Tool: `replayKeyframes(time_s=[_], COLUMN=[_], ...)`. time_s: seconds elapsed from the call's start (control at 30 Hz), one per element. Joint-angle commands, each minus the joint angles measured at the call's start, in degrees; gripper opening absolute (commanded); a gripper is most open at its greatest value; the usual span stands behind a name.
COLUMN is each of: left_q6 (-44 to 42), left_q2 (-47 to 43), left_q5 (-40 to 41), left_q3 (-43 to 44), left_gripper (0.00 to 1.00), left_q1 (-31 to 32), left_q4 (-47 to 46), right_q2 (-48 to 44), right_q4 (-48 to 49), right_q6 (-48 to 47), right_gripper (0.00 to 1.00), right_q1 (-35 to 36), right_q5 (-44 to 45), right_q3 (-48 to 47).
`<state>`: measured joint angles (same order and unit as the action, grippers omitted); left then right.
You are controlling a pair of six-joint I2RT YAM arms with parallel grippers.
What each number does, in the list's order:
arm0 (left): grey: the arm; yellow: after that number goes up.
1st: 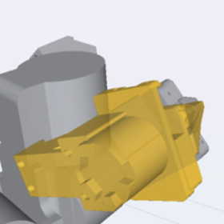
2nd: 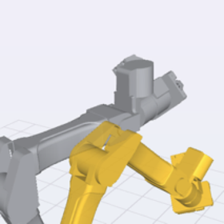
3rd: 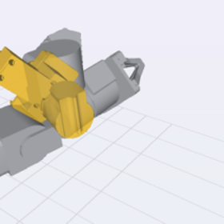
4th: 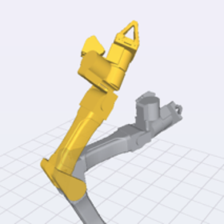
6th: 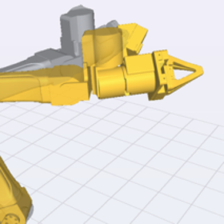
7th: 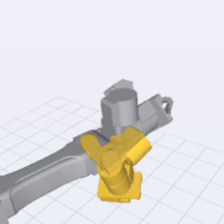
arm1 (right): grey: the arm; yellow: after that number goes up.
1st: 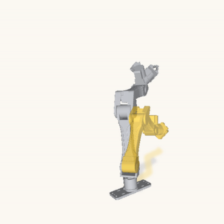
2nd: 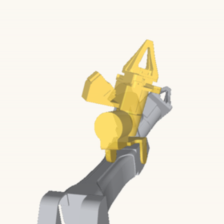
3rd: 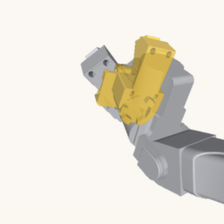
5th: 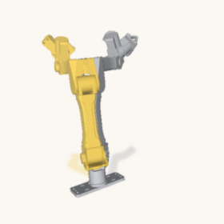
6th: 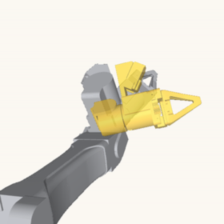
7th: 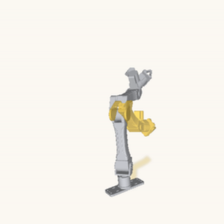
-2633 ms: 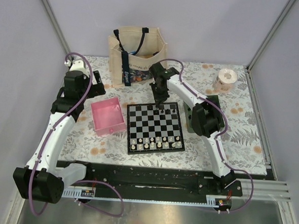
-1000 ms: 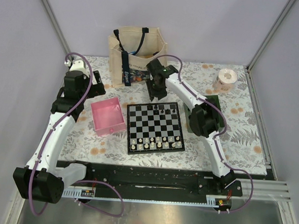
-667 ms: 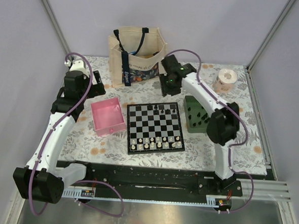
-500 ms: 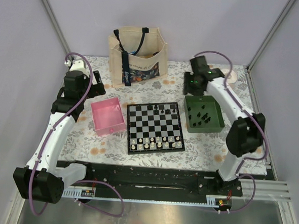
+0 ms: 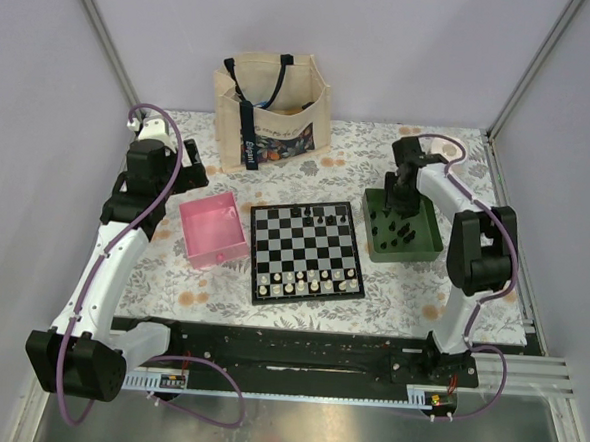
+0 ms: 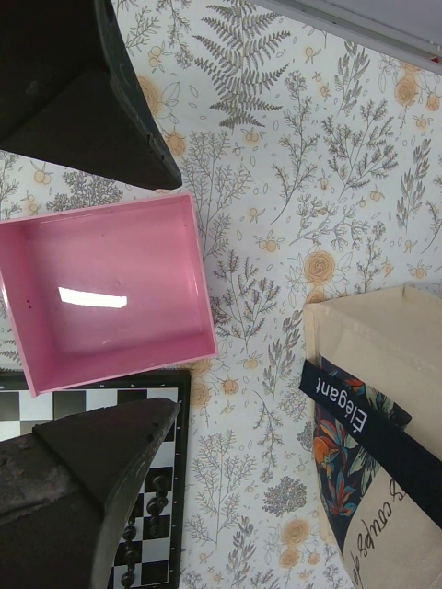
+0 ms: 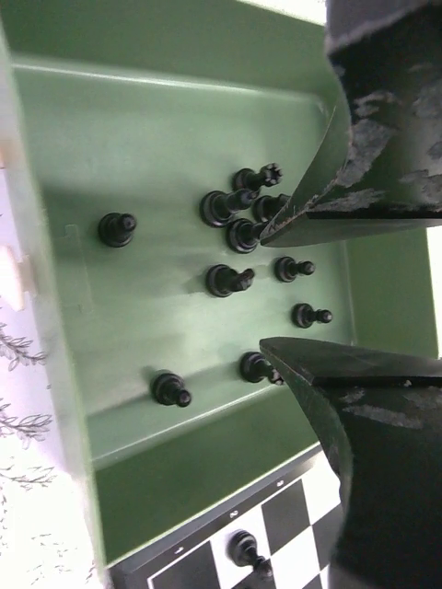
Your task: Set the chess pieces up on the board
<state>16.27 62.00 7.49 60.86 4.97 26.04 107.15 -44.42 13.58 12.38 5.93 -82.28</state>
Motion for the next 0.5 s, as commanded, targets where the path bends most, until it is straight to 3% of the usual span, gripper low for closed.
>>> replayKeyframes(time_s=[0.0,0.47], left_q6=[-0.63,-0.63], left_q2=[-0.21,-0.21], left_q5=[0.07,0.07], left_q3=[0.4,0.4], left_gripper=[0.99,0.99], left_q1=[-0.05,-0.05], left_q4=[-1.87,-1.87], right_q2=[2.7,6.31], right_q4=[1.09,0.66], right_q6=[-1.98,-2.33], right_gripper=[0.5,0.48], right_q1=[0.27,0.27], right_q5=[0.3,0.31], right_q3=[-5.25,-4.55])
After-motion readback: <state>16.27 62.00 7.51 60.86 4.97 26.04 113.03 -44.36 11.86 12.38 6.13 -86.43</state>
